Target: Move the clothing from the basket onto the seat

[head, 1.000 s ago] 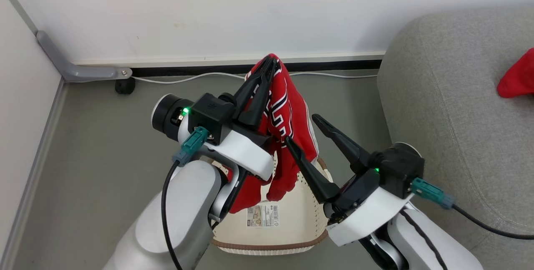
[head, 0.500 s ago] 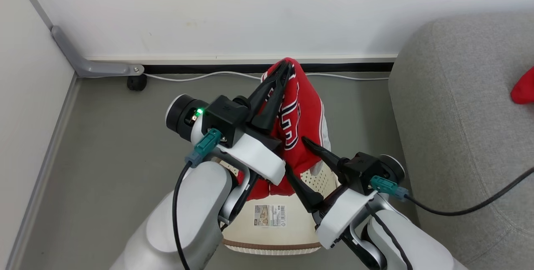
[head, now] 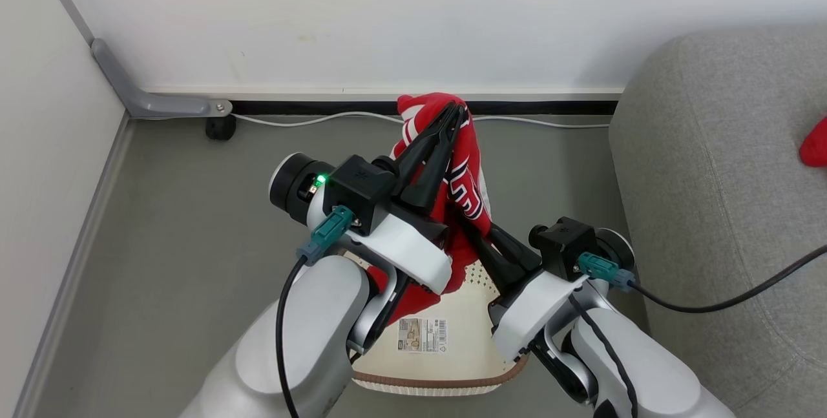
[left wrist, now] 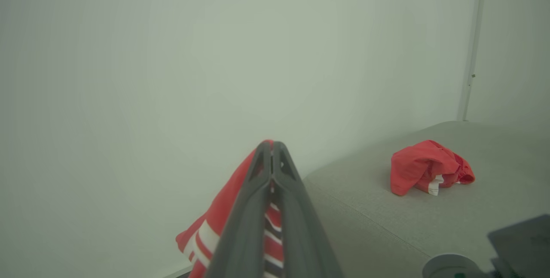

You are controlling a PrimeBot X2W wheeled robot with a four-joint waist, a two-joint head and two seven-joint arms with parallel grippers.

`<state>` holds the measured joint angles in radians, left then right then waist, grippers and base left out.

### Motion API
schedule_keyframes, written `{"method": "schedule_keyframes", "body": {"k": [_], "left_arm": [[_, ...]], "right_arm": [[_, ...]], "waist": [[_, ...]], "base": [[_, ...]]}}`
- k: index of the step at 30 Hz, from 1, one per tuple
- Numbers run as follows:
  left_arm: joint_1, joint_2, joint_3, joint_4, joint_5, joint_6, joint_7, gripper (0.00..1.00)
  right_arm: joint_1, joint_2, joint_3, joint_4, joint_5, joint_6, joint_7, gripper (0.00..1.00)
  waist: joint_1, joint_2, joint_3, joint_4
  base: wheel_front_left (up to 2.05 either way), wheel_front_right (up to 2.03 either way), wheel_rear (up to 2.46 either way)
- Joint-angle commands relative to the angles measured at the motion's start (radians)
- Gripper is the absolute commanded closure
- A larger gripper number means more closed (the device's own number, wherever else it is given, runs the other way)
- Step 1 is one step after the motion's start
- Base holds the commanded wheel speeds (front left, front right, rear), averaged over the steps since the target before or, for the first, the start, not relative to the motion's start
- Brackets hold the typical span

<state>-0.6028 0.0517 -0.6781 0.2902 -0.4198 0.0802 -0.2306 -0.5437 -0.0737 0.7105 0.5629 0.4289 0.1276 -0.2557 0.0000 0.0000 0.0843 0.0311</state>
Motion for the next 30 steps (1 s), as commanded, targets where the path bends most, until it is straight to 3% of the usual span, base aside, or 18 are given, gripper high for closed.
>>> {"method": "schedule_keyframes", "body": {"k": [1, 2, 3, 4, 5, 20, 30], "left_arm": [[-0.037, 0.009, 0.030, -0.020, -0.008, 0.002, -0.011, 1.00], [-0.036, 0.008, 0.030, -0.019, -0.009, 0.003, -0.012, 0.95], [-0.036, 0.008, 0.031, -0.018, -0.010, 0.004, -0.014, 0.73], [-0.036, 0.008, 0.032, -0.017, -0.011, 0.005, -0.015, 0.16], [-0.036, 0.008, 0.032, -0.015, -0.010, 0.006, -0.016, 0.00], [-0.032, 0.007, 0.035, 0.003, -0.005, 0.004, -0.027, 0.00], [-0.011, 0.020, 0.043, 0.034, -0.019, -0.023, -0.030, 0.00]], "right_arm": [[-0.013, 0.019, -0.001, -0.032, -0.005, 0.003, -0.006, 1.00], [-0.010, 0.020, -0.004, -0.037, -0.005, 0.003, -0.006, 1.00], [-0.007, 0.020, -0.006, -0.041, -0.005, 0.003, -0.006, 1.00], [-0.006, 0.020, -0.009, -0.045, -0.006, 0.003, -0.006, 1.00], [-0.003, 0.020, -0.012, -0.049, -0.007, 0.003, -0.006, 1.00], [0.024, 0.005, -0.111, -0.115, -0.023, 0.003, -0.006, 1.00], [0.051, 0.001, -0.212, -0.182, -0.015, 0.003, -0.006, 1.00]], "waist": [[0.0000, 0.0000, 0.003, -0.004], [0.0000, 0.0000, 0.005, -0.006], [0.0000, 0.0000, 0.007, -0.008], [0.0000, 0.0000, 0.009, -0.010], [0.0000, 0.0000, 0.011, -0.013], [0.0000, 0.0000, 0.020, -0.049], [0.0000, 0.0000, 0.008, -0.163]], "base": [[0.00, 0.00, 0.00], [0.00, 0.00, 0.00], [0.00, 0.00, 0.00], [0.00, 0.00, 0.00], [0.00, 0.00, 0.00], [0.00, 0.00, 0.00], [0.00, 0.00, 0.00]]}}
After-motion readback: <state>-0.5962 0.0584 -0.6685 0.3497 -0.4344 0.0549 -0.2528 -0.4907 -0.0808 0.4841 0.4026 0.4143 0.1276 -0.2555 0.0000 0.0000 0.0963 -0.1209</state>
